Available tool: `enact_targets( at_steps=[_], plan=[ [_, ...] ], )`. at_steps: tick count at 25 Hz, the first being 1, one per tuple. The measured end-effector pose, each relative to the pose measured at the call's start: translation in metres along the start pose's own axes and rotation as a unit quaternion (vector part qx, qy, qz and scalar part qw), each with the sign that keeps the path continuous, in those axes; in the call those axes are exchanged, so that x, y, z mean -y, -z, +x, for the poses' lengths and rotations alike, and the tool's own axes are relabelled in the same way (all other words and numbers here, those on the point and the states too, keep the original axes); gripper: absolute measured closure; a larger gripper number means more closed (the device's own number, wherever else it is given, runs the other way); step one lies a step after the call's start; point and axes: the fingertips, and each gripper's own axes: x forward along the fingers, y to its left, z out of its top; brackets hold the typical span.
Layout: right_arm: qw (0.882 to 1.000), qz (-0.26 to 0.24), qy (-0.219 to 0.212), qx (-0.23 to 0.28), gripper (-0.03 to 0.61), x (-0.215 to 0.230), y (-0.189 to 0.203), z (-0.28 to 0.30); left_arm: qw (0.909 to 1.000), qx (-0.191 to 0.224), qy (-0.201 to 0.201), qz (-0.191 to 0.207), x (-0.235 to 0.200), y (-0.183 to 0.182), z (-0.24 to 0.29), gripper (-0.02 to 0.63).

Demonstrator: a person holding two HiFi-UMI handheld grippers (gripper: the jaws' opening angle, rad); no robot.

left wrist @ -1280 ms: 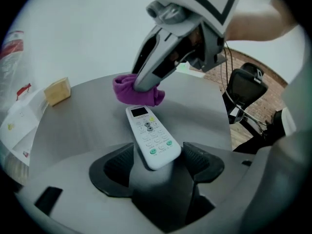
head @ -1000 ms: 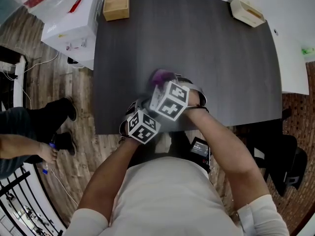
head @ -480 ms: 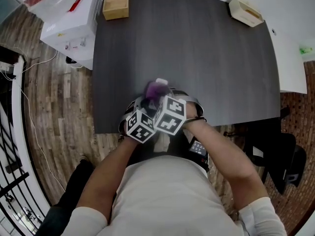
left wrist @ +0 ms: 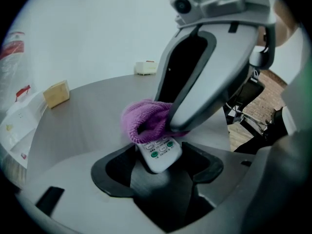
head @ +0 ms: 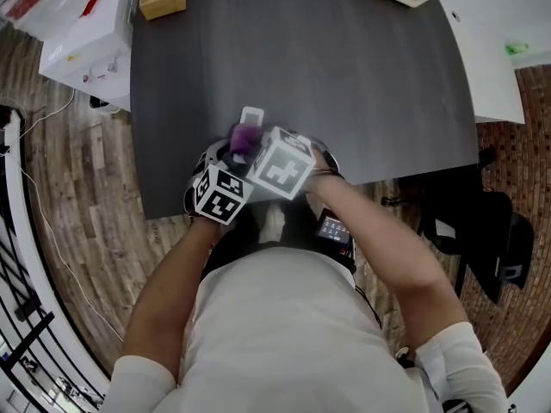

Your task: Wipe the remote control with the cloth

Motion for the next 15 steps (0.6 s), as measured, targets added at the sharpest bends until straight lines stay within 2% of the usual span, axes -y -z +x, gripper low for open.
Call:
enact_targets(
  at_steps=[3, 6, 9, 15],
  plan=[
    [0.999, 0.029, -0.014, 0.01, 0.485, -0.004, 0.001, -0.004, 1.0, -0.006, -0.001, -0.004, -0.001, 0.001, 0.0, 0.313],
    [0.998, 0.052, -0.03, 0.036, 0.485, -0.005, 0.001, -0.002, 0.9997, -0.011, 0.018, -0.009, 0.004, 0.0, -0.003, 0.313],
    [0.996, 0.058, -0.048, 0.047, 0.483, -0.008, 0.001, -0.001, 0.9993, -0.017, 0.033, -0.006, 0.011, 0.004, -0.01, 0.313],
    [0.996, 0.066, -0.049, 0.045, 0.483, -0.015, 0.005, -0.007, 0.9989, -0.039, 0.021, 0.012, 0.017, 0.015, -0.01, 0.313]
  ],
)
